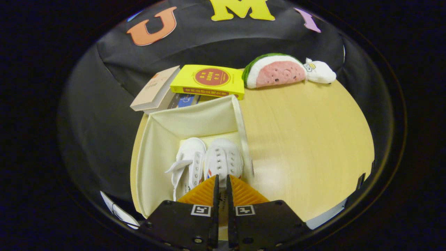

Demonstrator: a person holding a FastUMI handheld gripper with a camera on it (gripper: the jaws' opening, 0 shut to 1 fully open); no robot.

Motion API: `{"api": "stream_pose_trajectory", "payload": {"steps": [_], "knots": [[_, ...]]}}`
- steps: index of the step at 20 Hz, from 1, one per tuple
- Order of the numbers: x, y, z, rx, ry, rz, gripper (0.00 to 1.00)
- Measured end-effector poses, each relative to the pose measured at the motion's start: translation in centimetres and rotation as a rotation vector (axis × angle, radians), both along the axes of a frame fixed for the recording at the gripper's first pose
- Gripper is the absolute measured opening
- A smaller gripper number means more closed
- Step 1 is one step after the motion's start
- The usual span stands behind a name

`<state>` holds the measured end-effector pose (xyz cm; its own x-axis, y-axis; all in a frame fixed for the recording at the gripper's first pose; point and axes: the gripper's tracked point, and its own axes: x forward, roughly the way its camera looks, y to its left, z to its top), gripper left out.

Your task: Open the storage box then place both shoes into the box .Put the left shoe in first, then the right shoe, with the right side of both shoes facing outward in a uniform manner.

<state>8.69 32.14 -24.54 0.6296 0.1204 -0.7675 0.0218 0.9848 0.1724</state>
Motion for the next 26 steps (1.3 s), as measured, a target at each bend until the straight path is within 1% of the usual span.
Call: {"api": "stream_pose_trajectory", "payload": {"steps": [3, 4, 5, 7, 8, 10, 11, 12, 13, 14, 15, 17, 20, 22, 25, 26], "knots": [[0.2, -1.5, 3.4, -0.036, -0.096, 0.009, 0.28], [0.1, -2.2, 4.7, -0.051, -0.131, 0.008, 0.36], [-0.2, -2.8, 5.8, -0.063, -0.159, 0.008, 0.42], [-0.8, -3.9, 8.4, -0.084, -0.230, 0.015, 0.47], [-1.2, -4.5, 9.5, -0.093, -0.258, 0.018, 0.55], [-2.0, -5.8, 12.3, -0.101, -0.330, 0.019, 0.75], [-2.3, -6.6, 13.7, -0.099, -0.365, 0.008, 0.82], [-2.9, -7.0, 15.1, -0.088, -0.395, 0.010, 0.83], [-3.5, -7.7, 16.5, -0.089, -0.428, 0.014, 0.83], [-4.0, -8.4, 18.0, -0.097, -0.469, 0.016, 0.85], [-4.4, -9.6, 19.5, -0.117, -0.517, 0.003, 0.90], [-5.7, -12.0, 22.7, -0.139, -0.615, -0.068, 0.99], [-9.5, -14.2, 25.8, -0.180, -0.740, -0.096, 0.96], [-11.3, -15.0, 27.6, -0.203, -0.843, -0.075, 0.96], [-13.6, -16.6, 28.9, -0.210, -0.919, -0.081, 0.96], [-14.1, -17.6, 29.0, -0.226, -0.929, -0.107, 0.96]]}}
